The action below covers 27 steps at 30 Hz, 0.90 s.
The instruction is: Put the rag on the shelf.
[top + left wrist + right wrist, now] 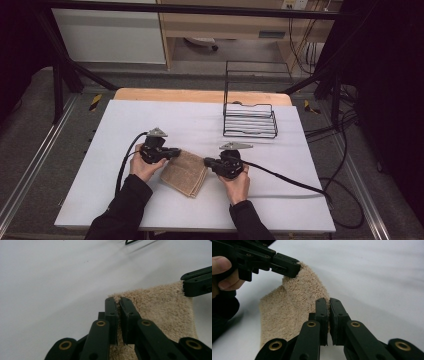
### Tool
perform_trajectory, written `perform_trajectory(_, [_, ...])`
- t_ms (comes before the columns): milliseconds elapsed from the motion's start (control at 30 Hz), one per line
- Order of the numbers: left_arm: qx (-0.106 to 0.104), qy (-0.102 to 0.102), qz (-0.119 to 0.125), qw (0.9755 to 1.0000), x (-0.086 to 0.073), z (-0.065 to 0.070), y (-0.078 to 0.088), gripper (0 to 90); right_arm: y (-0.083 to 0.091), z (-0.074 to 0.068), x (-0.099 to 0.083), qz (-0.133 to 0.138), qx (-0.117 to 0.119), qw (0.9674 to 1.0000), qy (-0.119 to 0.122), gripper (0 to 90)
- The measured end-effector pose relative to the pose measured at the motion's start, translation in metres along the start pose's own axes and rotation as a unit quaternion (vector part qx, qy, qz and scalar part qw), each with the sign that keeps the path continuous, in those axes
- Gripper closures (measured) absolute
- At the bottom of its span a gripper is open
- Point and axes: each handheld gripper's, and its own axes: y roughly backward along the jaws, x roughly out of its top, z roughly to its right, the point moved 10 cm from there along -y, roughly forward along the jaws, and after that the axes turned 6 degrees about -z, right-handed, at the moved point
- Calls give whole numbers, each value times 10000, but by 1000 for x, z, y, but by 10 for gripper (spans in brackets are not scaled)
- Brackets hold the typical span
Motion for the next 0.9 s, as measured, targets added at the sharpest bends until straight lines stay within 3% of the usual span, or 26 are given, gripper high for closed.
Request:
perform_trajectory(133, [14,-80,190,9998,3,7,14,846,8,-5,6,148,143,9996,198,863])
perform_trajectory(400, [37,-190,551,9983,10,26,34,848,27,-10,17,399,148,9977,530,864])
perform_trajectory(667, [248,-362,815,9957,17,43,39,848,48,-10,26,602,88,9949,806,864])
perform_trajectory(900, [270,-316,1054,9936,23,51,41,848,61,-10,31,669,40,9937,902,865])
